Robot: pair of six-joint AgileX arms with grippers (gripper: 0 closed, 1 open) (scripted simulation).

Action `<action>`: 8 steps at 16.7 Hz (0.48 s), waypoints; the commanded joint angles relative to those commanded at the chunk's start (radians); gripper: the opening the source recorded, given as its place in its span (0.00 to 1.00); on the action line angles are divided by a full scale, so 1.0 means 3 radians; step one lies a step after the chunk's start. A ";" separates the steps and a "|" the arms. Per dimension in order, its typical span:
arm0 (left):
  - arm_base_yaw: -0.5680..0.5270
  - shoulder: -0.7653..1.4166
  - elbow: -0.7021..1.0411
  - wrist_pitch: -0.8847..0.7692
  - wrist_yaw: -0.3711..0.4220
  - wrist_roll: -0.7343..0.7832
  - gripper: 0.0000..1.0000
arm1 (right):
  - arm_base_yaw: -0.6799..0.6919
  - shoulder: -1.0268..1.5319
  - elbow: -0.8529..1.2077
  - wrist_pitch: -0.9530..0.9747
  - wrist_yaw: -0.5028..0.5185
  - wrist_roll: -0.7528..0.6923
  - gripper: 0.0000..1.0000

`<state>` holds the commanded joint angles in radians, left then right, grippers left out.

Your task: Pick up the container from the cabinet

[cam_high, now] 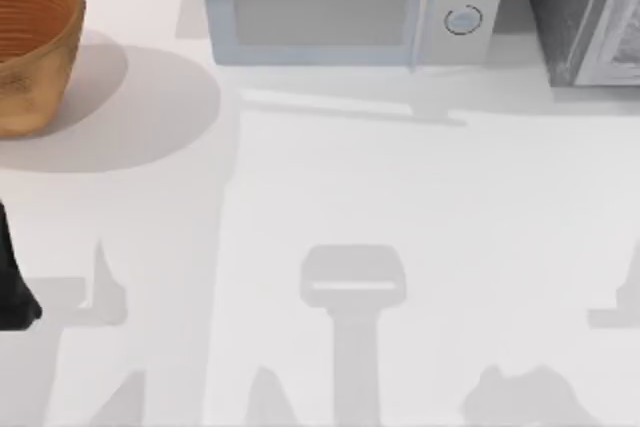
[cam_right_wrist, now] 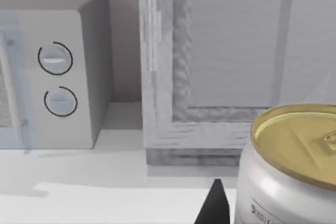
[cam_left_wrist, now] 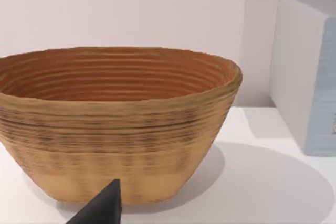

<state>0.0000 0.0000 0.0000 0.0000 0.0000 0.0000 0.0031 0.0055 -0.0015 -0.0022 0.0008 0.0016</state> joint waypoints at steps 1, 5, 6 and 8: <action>0.0000 0.0000 0.0000 0.0000 0.0000 0.0000 1.00 | -0.0003 0.0025 0.0012 0.0031 -0.0020 0.0001 0.00; 0.0000 0.0000 0.0000 0.0000 0.0000 0.0000 1.00 | -0.0068 0.0422 0.0147 0.0439 -0.0279 0.0010 0.00; 0.0000 0.0000 0.0000 0.0000 0.0000 0.0000 1.00 | -0.0101 0.0598 0.0194 0.0601 -0.0383 0.0013 0.00; 0.0000 0.0000 0.0000 0.0000 0.0000 0.0000 1.00 | -0.0185 0.1030 0.0296 0.0977 -0.0624 0.0019 0.00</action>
<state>0.0000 0.0000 0.0000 0.0000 0.0000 0.0000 -0.0524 0.3144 0.0872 0.2909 -0.1865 0.0074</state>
